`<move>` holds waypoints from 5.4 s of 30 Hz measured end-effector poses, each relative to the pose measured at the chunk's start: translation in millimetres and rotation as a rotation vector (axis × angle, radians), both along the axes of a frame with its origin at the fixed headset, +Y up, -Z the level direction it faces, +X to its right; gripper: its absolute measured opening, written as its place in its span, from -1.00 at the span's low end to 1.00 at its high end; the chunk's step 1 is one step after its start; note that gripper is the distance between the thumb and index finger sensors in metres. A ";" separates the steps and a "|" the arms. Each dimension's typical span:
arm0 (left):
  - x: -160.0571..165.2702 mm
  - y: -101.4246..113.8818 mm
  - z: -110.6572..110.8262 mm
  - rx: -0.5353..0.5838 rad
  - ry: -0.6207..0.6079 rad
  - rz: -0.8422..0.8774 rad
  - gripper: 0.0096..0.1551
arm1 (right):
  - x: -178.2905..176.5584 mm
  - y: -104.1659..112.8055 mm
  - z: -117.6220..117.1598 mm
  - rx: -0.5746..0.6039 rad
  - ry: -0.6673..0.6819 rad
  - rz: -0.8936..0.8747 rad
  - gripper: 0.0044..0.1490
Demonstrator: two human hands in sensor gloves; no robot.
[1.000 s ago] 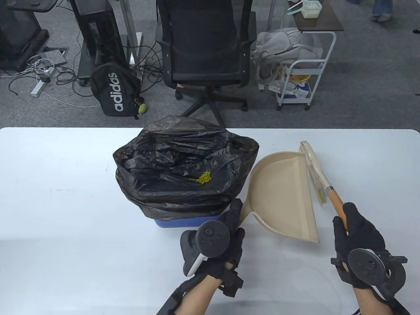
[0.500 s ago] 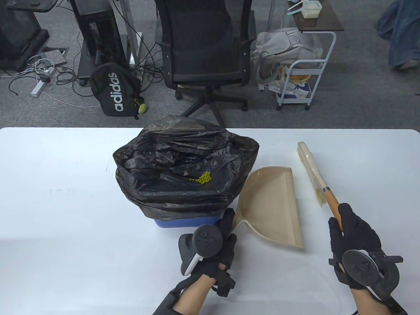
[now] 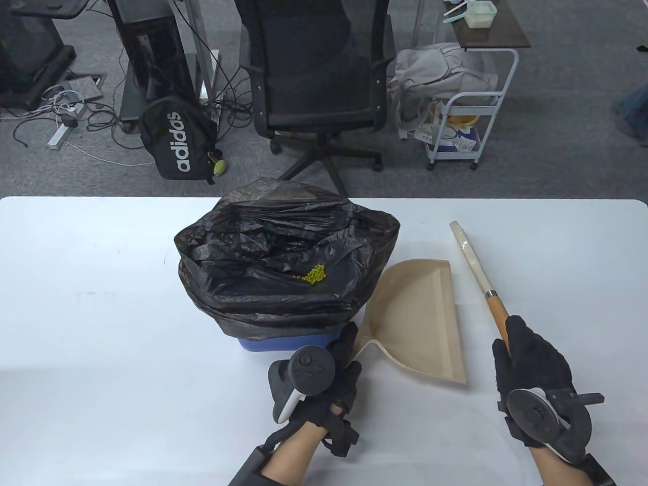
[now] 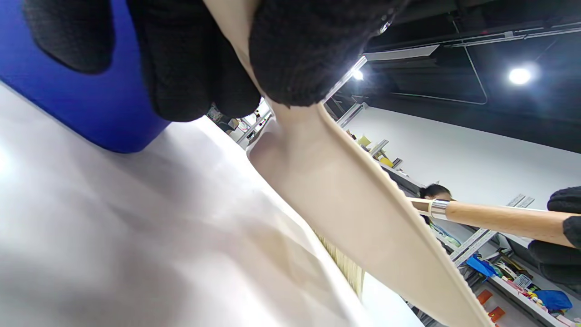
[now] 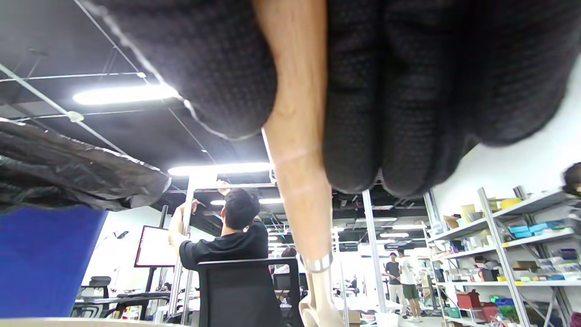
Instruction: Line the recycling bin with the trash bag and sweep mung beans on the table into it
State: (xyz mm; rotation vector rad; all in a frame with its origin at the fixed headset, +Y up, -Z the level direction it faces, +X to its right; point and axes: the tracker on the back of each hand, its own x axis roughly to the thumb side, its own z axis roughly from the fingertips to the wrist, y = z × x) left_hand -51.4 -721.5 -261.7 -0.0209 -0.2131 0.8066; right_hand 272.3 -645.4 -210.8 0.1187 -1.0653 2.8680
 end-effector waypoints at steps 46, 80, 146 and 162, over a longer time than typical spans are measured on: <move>-9.0 0.8 0.7 0.000 0.014 0.010 -0.15 | 10.0 -77.5 -57.7 -0.562 -0.265 0.197 -0.20; -6.0 -3.1 3.9 -0.028 0.031 -0.036 -0.15 | 19.1 -112.3 -67.8 -0.847 -0.279 0.153 0.08; 130.4 8.7 -44.2 0.066 -0.096 -0.402 0.01 | 55.4 -28.0 -26.0 -0.464 -0.051 -0.266 -0.09; 92.6 39.7 19.3 0.296 -0.373 -0.517 0.08 | 49.9 -28.9 -25.3 -0.460 -0.043 -0.242 -0.08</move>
